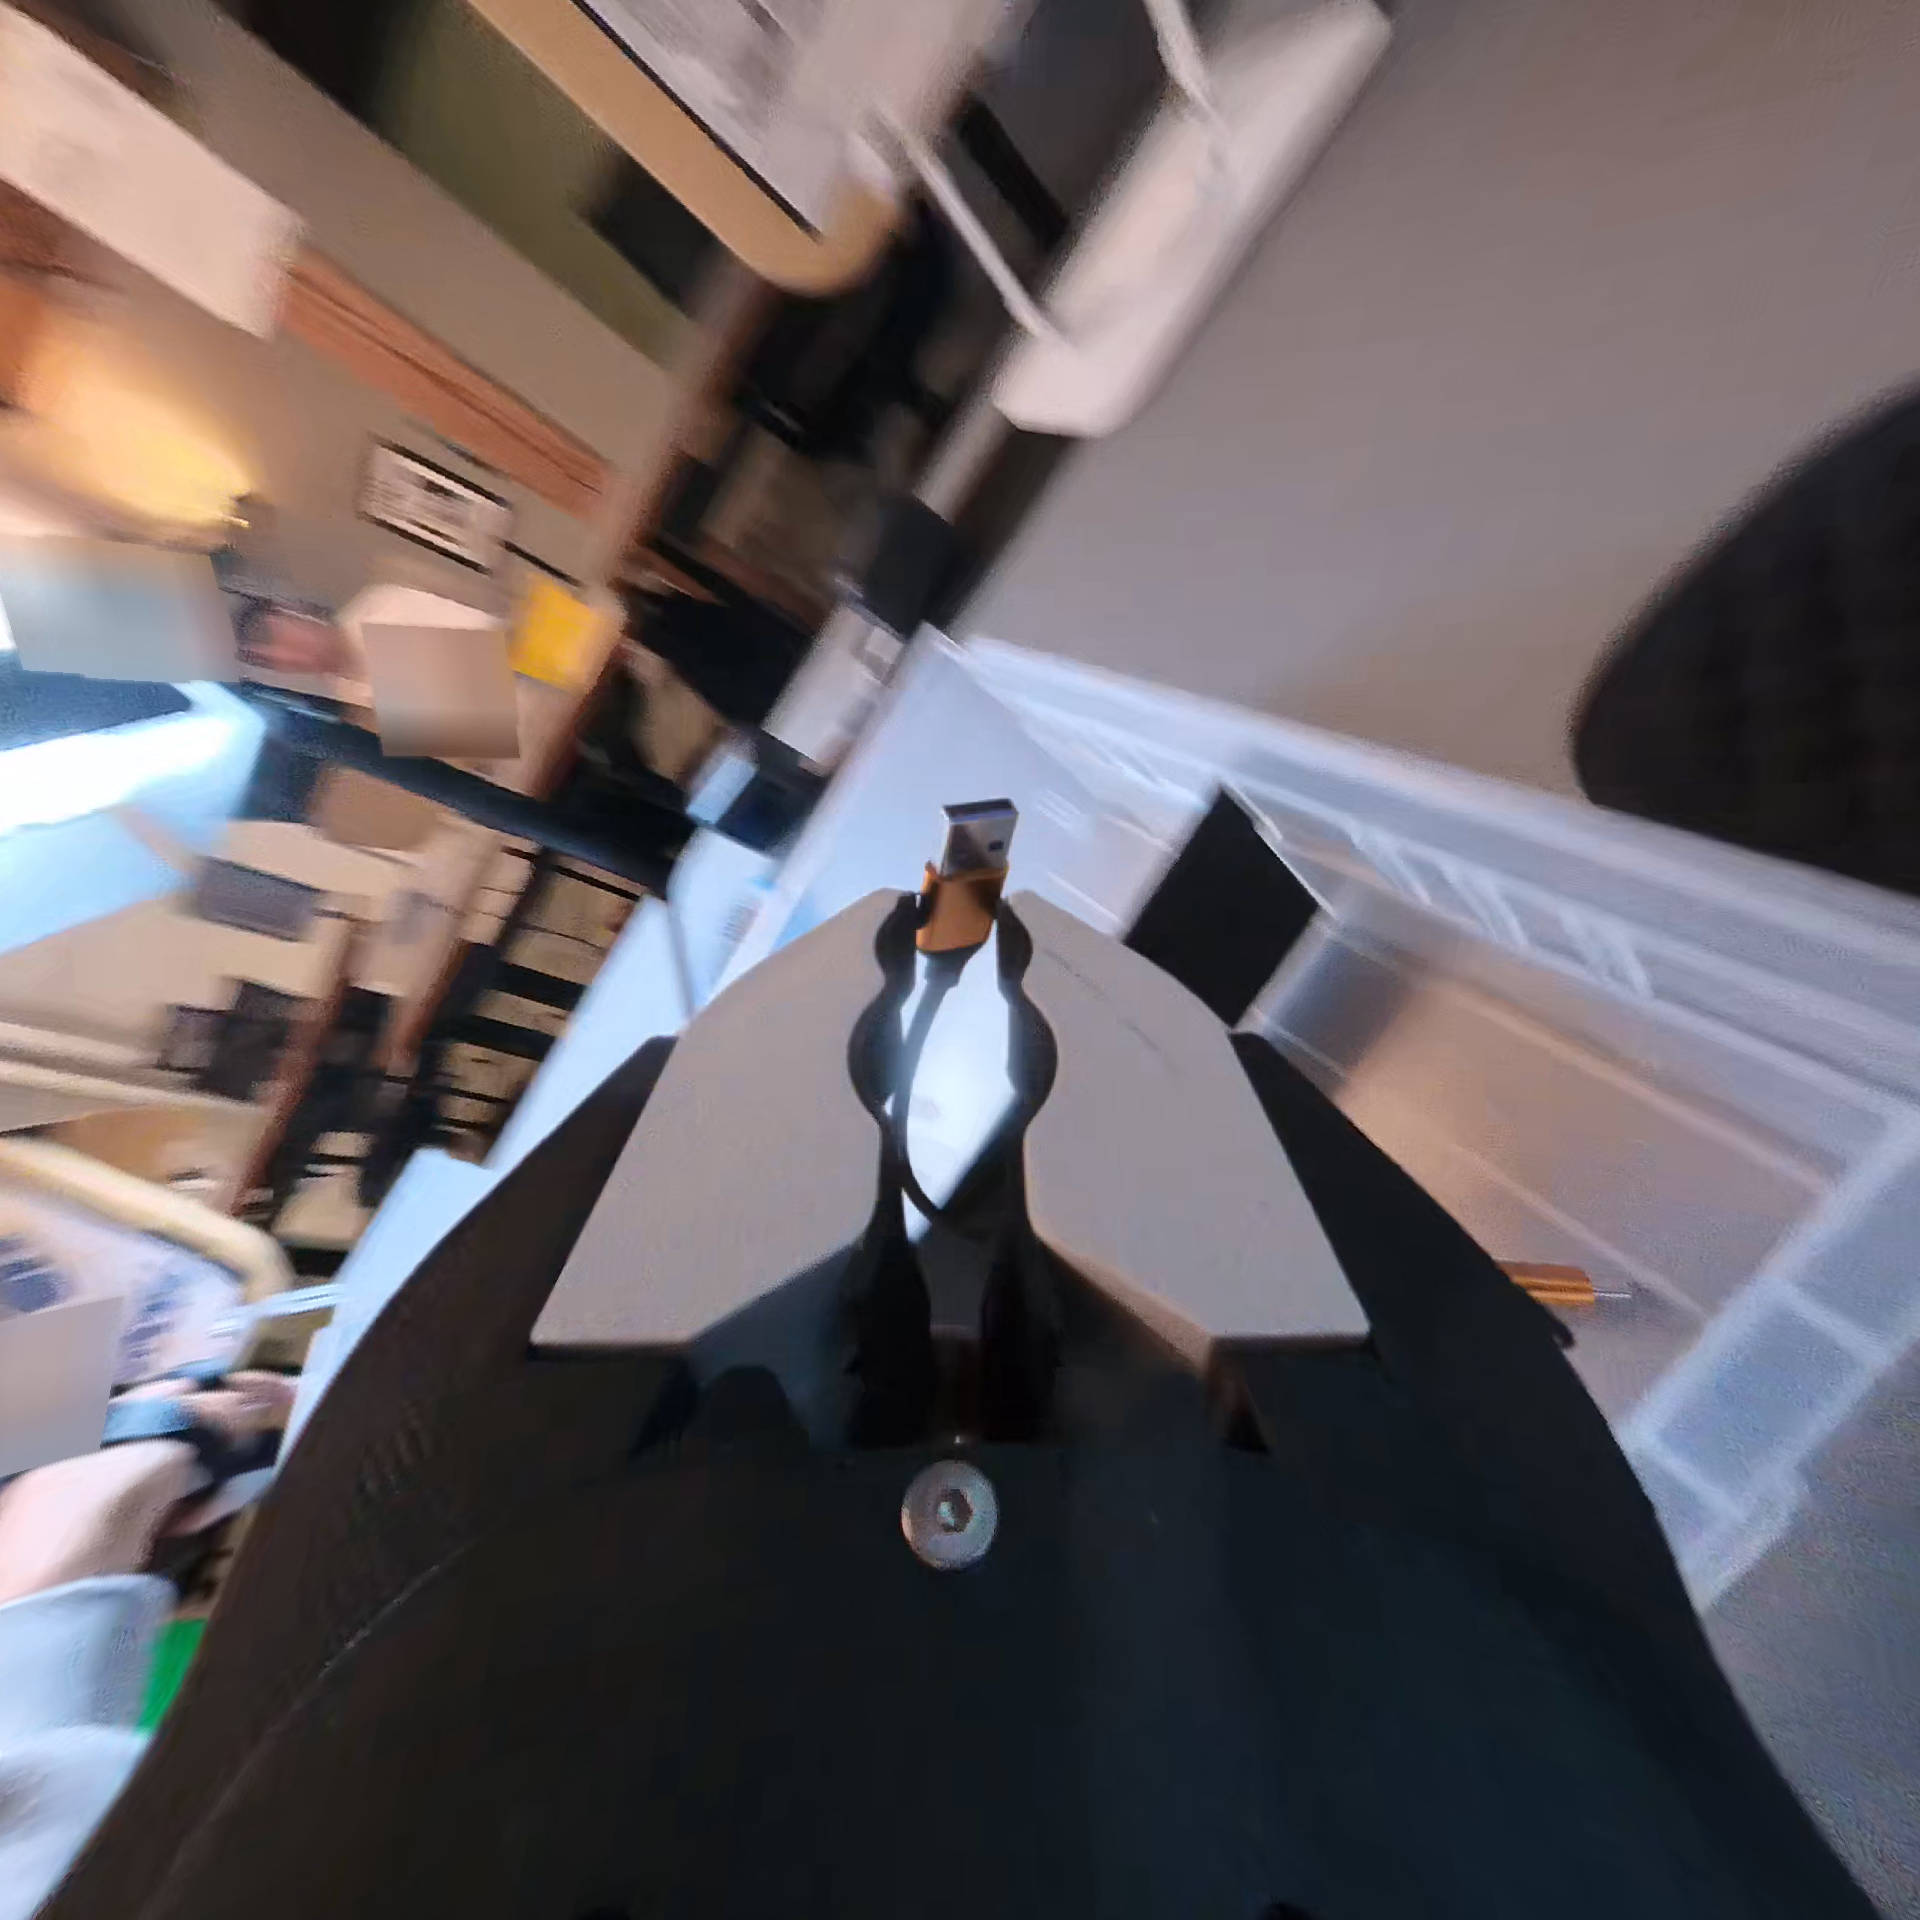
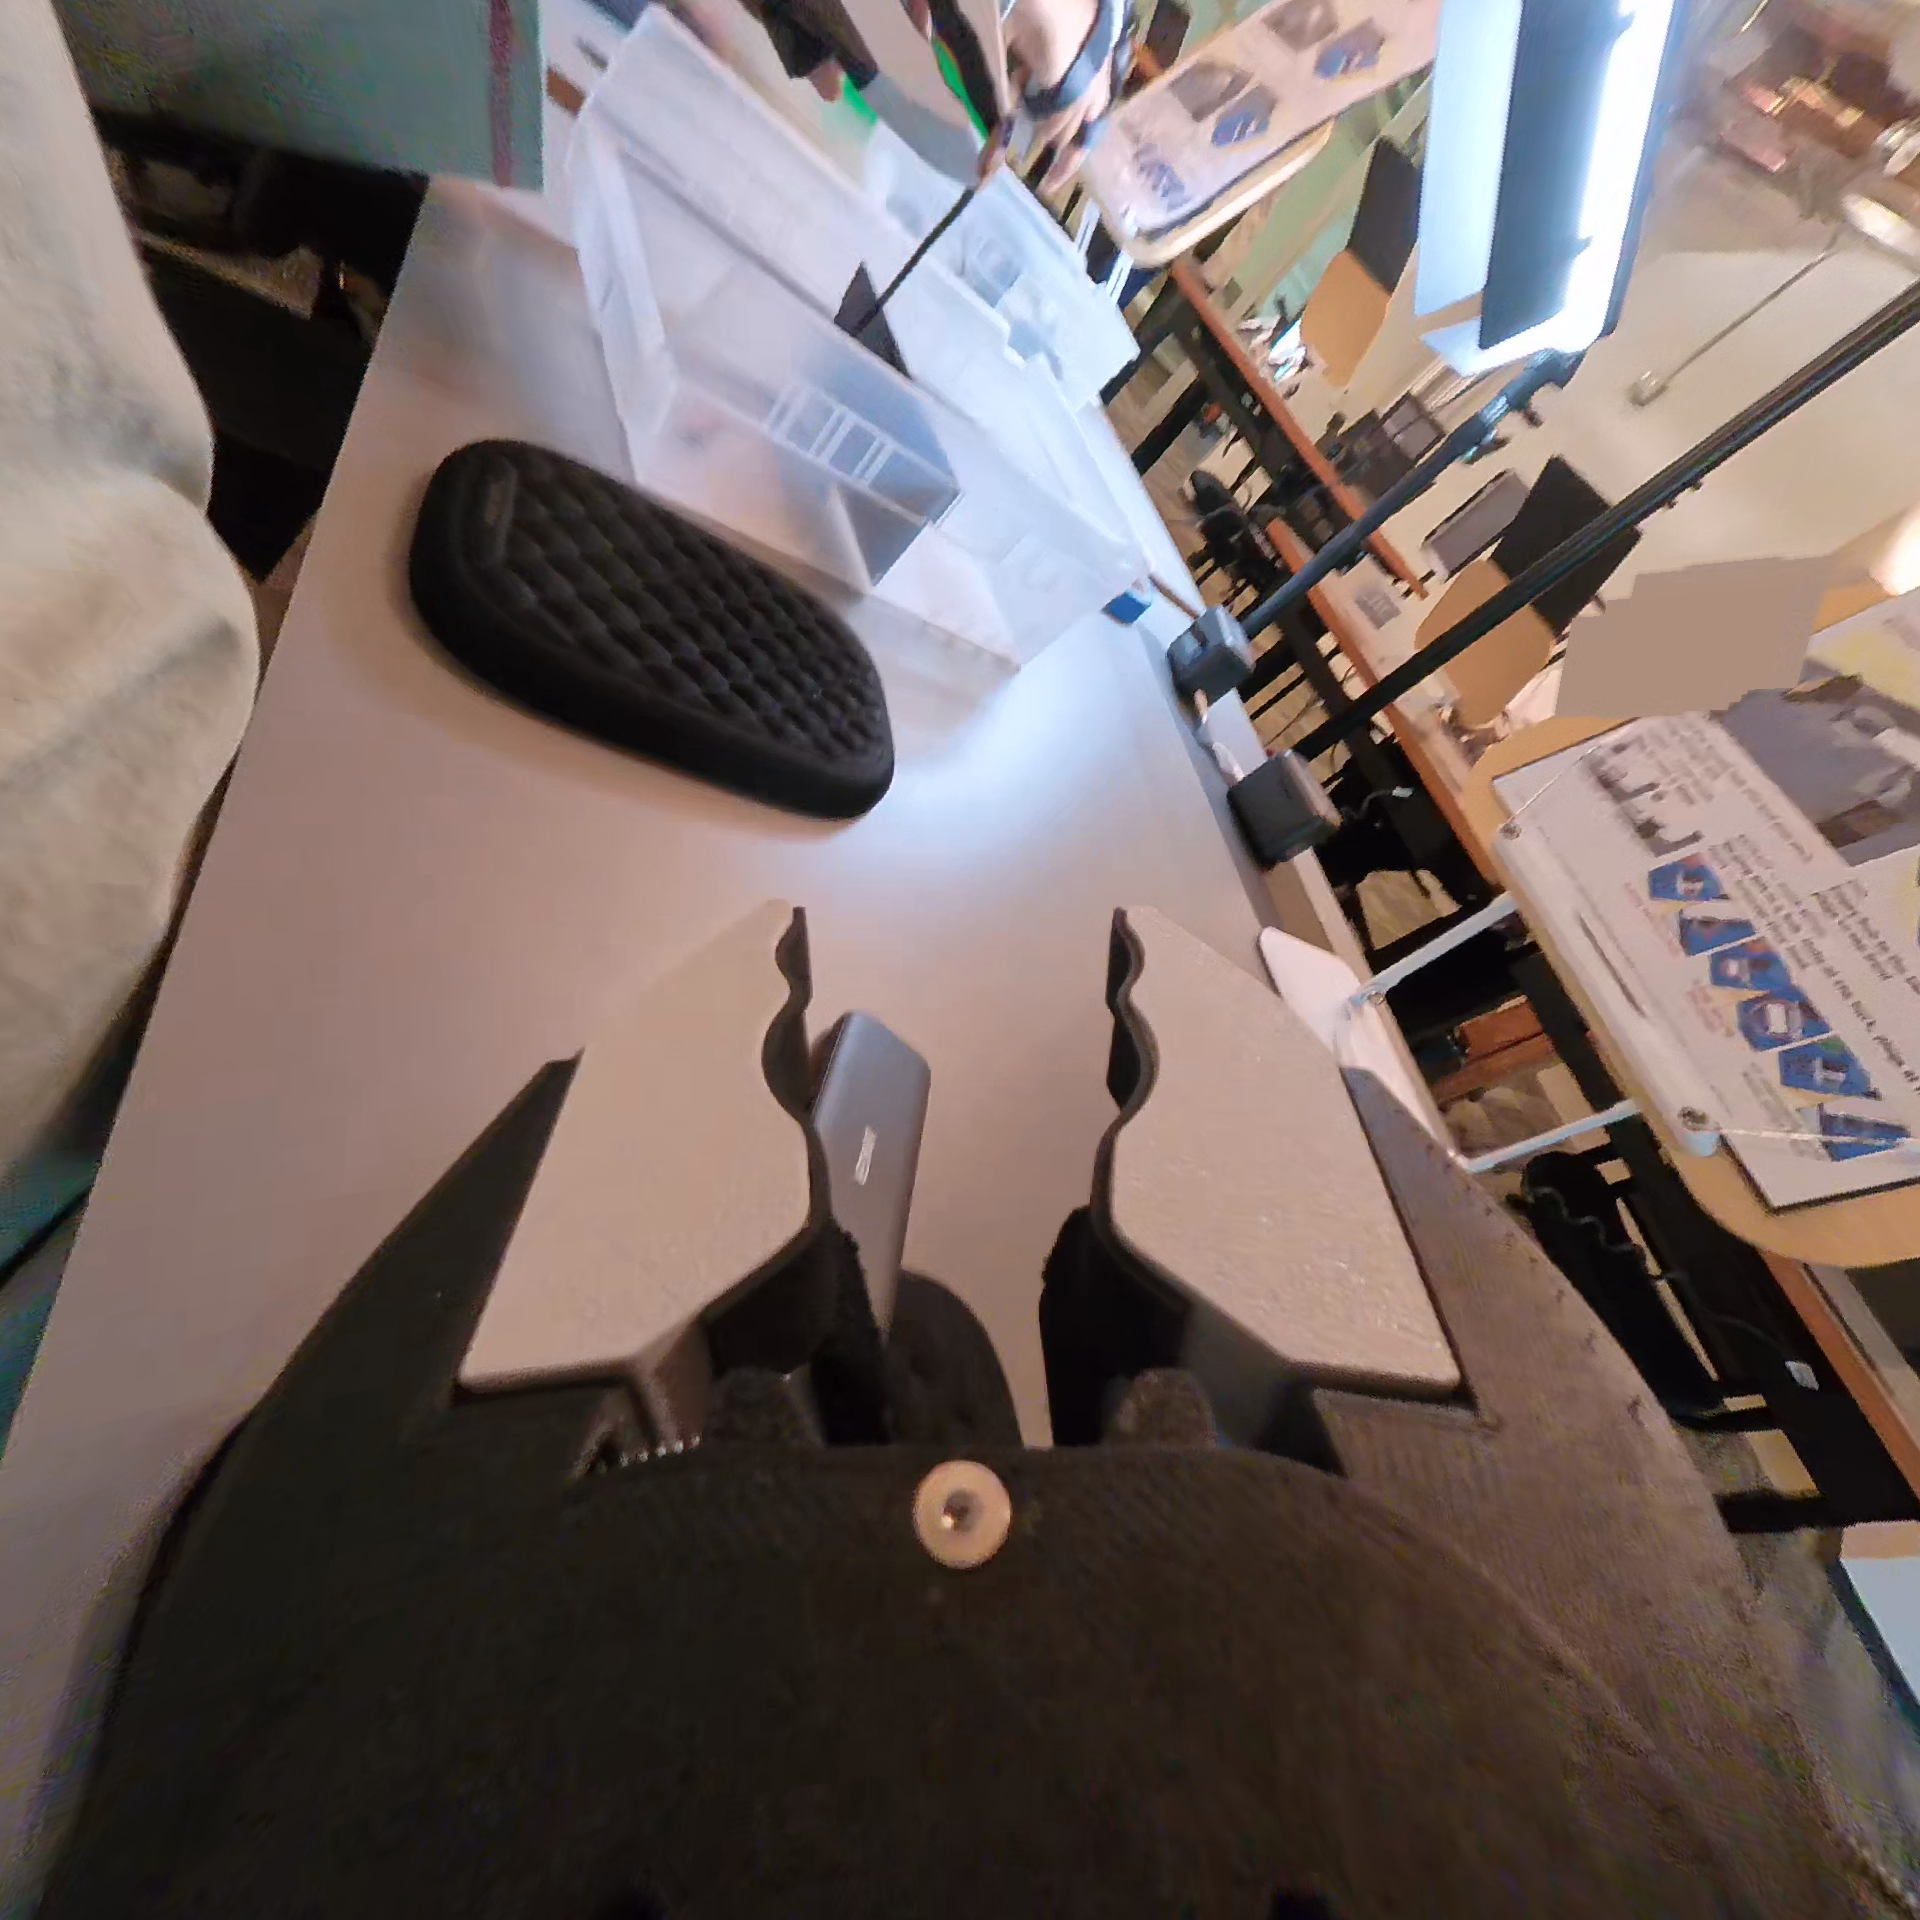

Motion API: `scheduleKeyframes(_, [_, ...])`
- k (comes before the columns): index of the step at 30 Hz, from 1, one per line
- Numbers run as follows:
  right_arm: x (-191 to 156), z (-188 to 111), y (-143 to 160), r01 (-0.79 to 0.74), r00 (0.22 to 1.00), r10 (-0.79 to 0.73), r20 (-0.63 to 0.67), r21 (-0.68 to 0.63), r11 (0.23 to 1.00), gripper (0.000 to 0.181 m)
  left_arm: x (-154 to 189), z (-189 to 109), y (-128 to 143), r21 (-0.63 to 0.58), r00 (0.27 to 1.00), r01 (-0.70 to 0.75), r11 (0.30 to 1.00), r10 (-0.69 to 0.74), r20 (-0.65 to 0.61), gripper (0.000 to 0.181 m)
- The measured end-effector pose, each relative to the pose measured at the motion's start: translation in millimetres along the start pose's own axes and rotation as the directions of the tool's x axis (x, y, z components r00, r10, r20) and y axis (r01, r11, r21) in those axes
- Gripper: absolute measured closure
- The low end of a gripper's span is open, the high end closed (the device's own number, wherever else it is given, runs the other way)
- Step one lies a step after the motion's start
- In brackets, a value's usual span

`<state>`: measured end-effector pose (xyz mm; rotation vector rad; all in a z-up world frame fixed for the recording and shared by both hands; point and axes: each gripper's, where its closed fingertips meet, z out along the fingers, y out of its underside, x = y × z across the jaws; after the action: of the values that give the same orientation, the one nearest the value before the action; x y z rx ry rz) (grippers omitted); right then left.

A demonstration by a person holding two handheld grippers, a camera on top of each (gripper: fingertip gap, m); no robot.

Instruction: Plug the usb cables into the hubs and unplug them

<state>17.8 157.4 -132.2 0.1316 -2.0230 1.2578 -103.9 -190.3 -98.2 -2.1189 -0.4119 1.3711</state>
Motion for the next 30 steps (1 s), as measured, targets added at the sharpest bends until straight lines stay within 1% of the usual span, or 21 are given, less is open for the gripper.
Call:
scheduleKeyframes(1, [2.6, 2.2, -5.1, 0.002, 1.000, -0.001, -0.020, 0.026, 1.000, 0.127, -14.3, -12.4, -18.3, 0.065, 0.994, -0.005, 0.998, -0.002, 0.107, 0.167])
scheduleKeyframes(3, [10.6, 8.1, -19.1, 0.002, 0.997, 0.005, -0.080, 0.091, 0.996, 0.129, -35.3, -40.7, -61.1, 0.229, 0.951, -0.048, 0.972, -0.026, 0.307, 0.167])
scheduleKeyframes(5, [16.7, 14.5, -40.0, -0.011, 0.991, 0.037, -0.129, 0.193, 0.981, 0.129, -40.3, -66.4, -101.0, 0.368, 0.894, -0.130, 0.921, -0.052, 0.445, 0.167])
scheduleKeyframes(7, [19.1, 20.0, -65.4, -0.046, 0.984, 0.099, -0.147, 0.326, 0.944, 0.130, -33.9, -82.2, -131.4, 0.431, 0.832, -0.231, 0.872, -0.052, 0.553, 0.167])
scheduleKeyframes(9, [22.7, 23.8, -88.5, -0.089, 0.970, 0.177, -0.164, 0.440, 0.893, 0.133, -16.6, -86.6, -156.4, 0.457, 0.788, -0.323, 0.828, -0.031, 0.614, 0.167])
scheduleKeyframes(11, [26.0, 28.0, -104.6, -0.101, 0.954, 0.227, -0.198, 0.499, 0.860, 0.134, 8.7, -83.2, -179.0, 0.511, 0.787, -0.358, 0.782, -0.042, 0.616, 0.167])
scheduleKeyframes(13, [26.2, 31.8, -115.9, -0.067, 0.942, 0.224, -0.249, 0.515, 0.855, 0.135, 39.9, -75.9, -198.7, 0.559, 0.799, -0.383, 0.735, -0.040, 0.599, 0.167])
scheduleKeyframes(16, [25.2, 34.1, -123.0, 0.035, 0.928, 0.145, -0.344, 0.466, 0.884, 0.137, 87.3, -61.6, -222.8, 0.561, 0.795, -0.466, 0.684, 0.045, 0.605, 0.173])
scheduleKeyframes(18, [27.0, 32.4, -123.1, 0.077, 0.917, 0.107, -0.384, 0.434, 0.898, 0.138, 116.5, -50.5, -235.0, 0.573, 0.813, -0.491, 0.657, 0.109, 0.572, 0.174])
scheduleKeyframes(19, [28.7, 32.4, -120.4, 0.066, 0.918, 0.111, -0.381, 0.423, 0.904, 0.138, 127.3, -46.9, -238.3, 0.583, 0.822, -0.493, 0.646, 0.126, 0.556, 0.174])
scheduleKeyframes(22, [30.6, 37.9, -99.0, -0.047, 0.938, 0.176, -0.299, 0.391, 0.919, 0.137, 148.7, -34.7, -239.2, 0.615, 0.861, -0.464, 0.637, 0.161, 0.483, 0.175])
scheduleKeyframes(25, [27.7, 33.9, -93.2, -0.087, 0.954, 0.200, -0.223, 0.435, 0.896, 0.139, 166.4, -33.4, -239.5, 0.658, 0.878, -0.465, 0.592, 0.216, 0.427, 0.175])
scheduleKeyframes(27, [23.9, 29.5, -90.6, -0.051, 0.968, 0.153, -0.200, 0.438, 0.898, 0.143, 173.5, -34.0, -239.5, 0.669, 0.878, -0.474, 0.573, 0.244, 0.412, 0.175])
scheduleKeyframes(29, [15.9, 28.2, -79.1, 0.043, 0.981, 0.028, -0.191, 0.360, 0.932, 0.146, 187.4, -35.5, -239.5, 0.698, 0.875, -0.483, 0.529, 0.306, 0.374, 0.175])
scheduleKeyframes(30, [11.9, 28.2, -71.5, 0.100, 0.982, -0.044, -0.186, 0.304, 0.947, 0.146, 193.4, -34.9, -238.6, 0.708, 0.877, -0.478, 0.520, 0.332, 0.349, 0.175])
